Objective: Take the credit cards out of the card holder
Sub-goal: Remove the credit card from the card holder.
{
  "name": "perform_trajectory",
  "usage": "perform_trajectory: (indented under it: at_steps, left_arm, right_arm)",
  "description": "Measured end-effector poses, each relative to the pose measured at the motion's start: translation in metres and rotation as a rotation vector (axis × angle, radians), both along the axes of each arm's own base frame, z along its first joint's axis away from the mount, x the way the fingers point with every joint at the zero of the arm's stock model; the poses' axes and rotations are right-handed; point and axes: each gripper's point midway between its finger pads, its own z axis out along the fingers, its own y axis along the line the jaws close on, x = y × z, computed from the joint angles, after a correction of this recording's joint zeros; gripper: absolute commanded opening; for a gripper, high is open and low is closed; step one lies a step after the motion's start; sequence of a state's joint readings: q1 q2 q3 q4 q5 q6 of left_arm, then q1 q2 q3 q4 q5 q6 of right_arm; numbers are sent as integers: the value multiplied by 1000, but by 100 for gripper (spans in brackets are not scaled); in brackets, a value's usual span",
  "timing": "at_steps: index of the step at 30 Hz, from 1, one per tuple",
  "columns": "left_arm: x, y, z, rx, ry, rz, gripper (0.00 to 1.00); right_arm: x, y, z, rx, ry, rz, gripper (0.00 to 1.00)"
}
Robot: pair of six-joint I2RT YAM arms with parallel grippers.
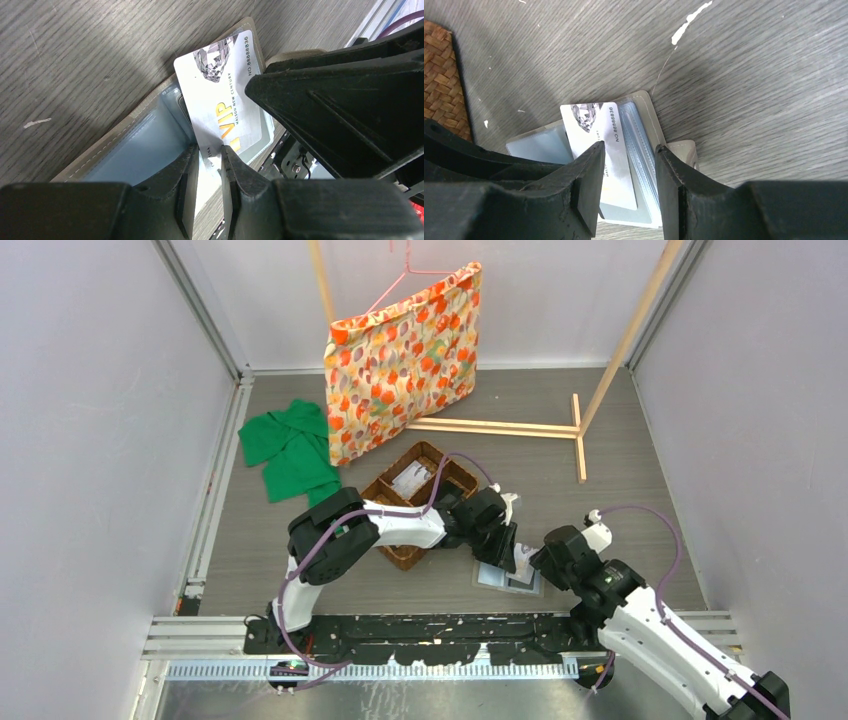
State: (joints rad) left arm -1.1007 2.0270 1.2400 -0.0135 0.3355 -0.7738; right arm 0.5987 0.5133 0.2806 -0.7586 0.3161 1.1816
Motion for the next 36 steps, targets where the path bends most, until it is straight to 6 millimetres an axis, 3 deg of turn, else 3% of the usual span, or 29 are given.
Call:
perform_trajectory:
  at_steps: [9,26,36]
  left_arm:
    - [-1,0,0,-6,9,-6,28]
    - [1,-1,1,-20,14,-8,30]
    - [2,-1,1,-37,20,-9,32]
  right_arm:
    - [10,1,10,0,-56,5,45]
    - [15,14,8,35,-61,43,31]
    - [12,10,12,52,-86,22,35]
